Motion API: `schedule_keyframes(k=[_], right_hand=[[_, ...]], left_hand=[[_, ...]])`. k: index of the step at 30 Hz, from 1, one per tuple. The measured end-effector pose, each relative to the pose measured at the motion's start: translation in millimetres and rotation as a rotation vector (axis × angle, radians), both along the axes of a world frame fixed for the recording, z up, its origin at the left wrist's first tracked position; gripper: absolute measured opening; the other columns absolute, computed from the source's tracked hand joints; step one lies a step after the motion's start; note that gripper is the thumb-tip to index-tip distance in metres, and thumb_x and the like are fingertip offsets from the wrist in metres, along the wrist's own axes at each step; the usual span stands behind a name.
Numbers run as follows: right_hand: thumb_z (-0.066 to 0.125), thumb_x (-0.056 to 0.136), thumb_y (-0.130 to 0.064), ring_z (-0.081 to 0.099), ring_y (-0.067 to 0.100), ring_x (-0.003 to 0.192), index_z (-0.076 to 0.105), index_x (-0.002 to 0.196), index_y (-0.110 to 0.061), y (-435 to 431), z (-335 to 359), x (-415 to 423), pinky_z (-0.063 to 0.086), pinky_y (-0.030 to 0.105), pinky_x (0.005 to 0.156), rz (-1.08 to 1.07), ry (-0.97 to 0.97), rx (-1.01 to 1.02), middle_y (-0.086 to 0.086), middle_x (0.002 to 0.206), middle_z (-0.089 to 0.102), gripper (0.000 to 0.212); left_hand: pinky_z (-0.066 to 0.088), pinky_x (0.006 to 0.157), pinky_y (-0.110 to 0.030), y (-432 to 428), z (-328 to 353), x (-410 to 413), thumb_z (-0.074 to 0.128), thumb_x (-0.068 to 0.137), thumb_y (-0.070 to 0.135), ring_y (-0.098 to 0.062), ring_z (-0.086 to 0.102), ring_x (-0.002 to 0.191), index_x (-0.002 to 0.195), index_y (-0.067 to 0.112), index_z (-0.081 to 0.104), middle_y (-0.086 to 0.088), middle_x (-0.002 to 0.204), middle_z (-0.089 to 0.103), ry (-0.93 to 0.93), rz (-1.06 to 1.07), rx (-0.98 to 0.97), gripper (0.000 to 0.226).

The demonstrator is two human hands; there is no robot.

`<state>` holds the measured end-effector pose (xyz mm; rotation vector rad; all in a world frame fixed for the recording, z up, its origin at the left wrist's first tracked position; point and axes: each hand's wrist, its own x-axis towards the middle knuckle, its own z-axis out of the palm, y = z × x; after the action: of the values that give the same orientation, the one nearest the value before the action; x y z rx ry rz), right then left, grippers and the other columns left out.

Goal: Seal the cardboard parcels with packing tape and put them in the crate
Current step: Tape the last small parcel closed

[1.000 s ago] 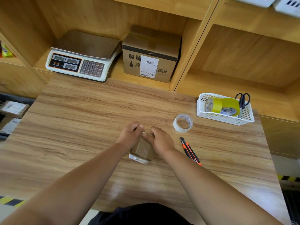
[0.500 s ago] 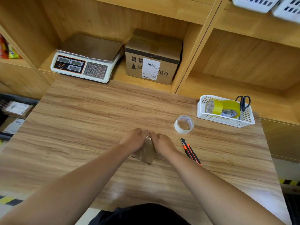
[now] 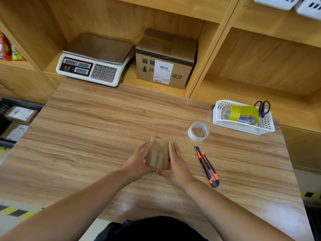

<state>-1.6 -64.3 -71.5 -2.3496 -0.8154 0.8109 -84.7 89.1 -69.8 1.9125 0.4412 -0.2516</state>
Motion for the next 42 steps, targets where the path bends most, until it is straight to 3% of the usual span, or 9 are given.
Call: schedule_keyframes(k=[5,9,13,16,19,29,34,38,42], right_hand=[[0.072,0.068,-0.062,-0.012,0.017,0.145,-0.021,0.148,-0.014,6.1,8.1,17.7,0.004,0.028,0.116,0.215,-0.175,-0.138,0.004,0.155,-0.028,0.132],[0.071,0.064,-0.067,-0.023,0.017,0.144,-0.023,0.147,-0.012,18.7,11.3,32.2,-0.006,0.034,0.119,0.320,-0.211,-0.256,0.003,0.155,-0.029,0.137],[0.076,0.059,-0.065,-0.004,0.020,0.146,-0.009,0.151,-0.010,23.3,12.2,37.1,-0.002,0.029,0.117,0.310,-0.222,-0.273,0.004,0.159,-0.004,0.136],[0.081,0.052,-0.063,0.021,0.021,0.135,0.015,0.148,-0.011,27.5,15.5,40.4,0.012,0.026,0.113,0.289,-0.282,-0.240,0.002,0.145,0.025,0.127],[0.082,0.047,-0.062,0.035,0.019,0.121,0.036,0.133,-0.014,34.1,15.5,46.6,0.024,0.027,0.107,0.269,-0.308,-0.228,-0.001,0.129,0.039,0.109],[0.079,0.059,-0.058,0.045,0.021,0.110,0.048,0.113,-0.018,47.9,17.3,69.9,0.028,0.032,0.095,0.279,-0.275,-0.238,-0.001,0.115,0.051,0.075],[0.076,0.068,-0.049,0.045,0.017,0.099,0.039,0.091,-0.027,49.7,15.7,76.3,0.031,0.033,0.087,0.226,-0.197,-0.182,-0.009,0.097,0.044,0.049],[0.074,0.074,-0.044,0.037,0.013,0.088,0.037,0.088,-0.027,48.6,13.0,77.9,0.030,0.032,0.078,0.197,-0.170,-0.122,-0.009,0.092,0.043,0.044],[0.073,0.077,-0.042,0.040,0.013,0.092,0.040,0.091,-0.028,47.6,10.5,77.4,0.034,0.034,0.083,0.161,-0.134,-0.110,-0.010,0.094,0.042,0.039]], left_hand=[[0.013,0.119,-0.037,15.2,5.6,17.9,0.080,0.067,0.047,-0.014,-0.009,0.146,0.151,0.024,-0.012,0.011,0.158,-0.017,0.080,-0.277,0.435,0.127],[-0.008,0.117,-0.030,23.9,7.8,36.1,0.079,0.062,0.058,-0.011,-0.021,0.144,0.149,0.016,-0.019,0.004,0.156,-0.025,0.141,-0.439,0.572,0.137],[-0.003,0.117,-0.033,26.6,11.5,46.1,0.081,0.059,0.058,-0.017,-0.010,0.146,0.151,0.017,-0.011,0.002,0.159,-0.007,0.168,-0.464,0.580,0.136],[0.005,0.117,-0.032,28.3,11.2,49.7,0.083,0.055,0.056,-0.020,0.003,0.142,0.152,0.019,0.002,0.001,0.152,0.010,0.146,-0.450,0.605,0.131],[0.008,0.116,-0.034,30.9,9.6,52.8,0.082,0.055,0.057,-0.018,0.011,0.137,0.149,0.025,0.017,0.004,0.145,0.023,0.116,-0.415,0.634,0.119],[0.012,0.108,-0.033,41.4,8.3,67.7,0.080,0.062,0.051,-0.015,0.022,0.131,0.129,0.035,0.049,0.009,0.129,0.044,0.063,-0.280,0.541,0.076],[0.013,0.104,-0.029,42.9,7.6,72.7,0.079,0.068,0.040,-0.013,0.024,0.131,0.125,0.034,0.055,0.010,0.127,0.047,0.060,-0.194,0.470,0.062],[0.014,0.103,-0.029,42.1,1.1,72.0,0.077,0.071,0.034,-0.012,0.025,0.130,0.121,0.035,0.058,0.013,0.125,0.049,0.064,-0.108,0.388,0.054],[0.018,0.103,-0.032,39.7,-3.8,71.7,0.077,0.071,0.033,-0.012,0.028,0.129,0.119,0.035,0.059,0.014,0.122,0.051,0.072,-0.044,0.340,0.051]])
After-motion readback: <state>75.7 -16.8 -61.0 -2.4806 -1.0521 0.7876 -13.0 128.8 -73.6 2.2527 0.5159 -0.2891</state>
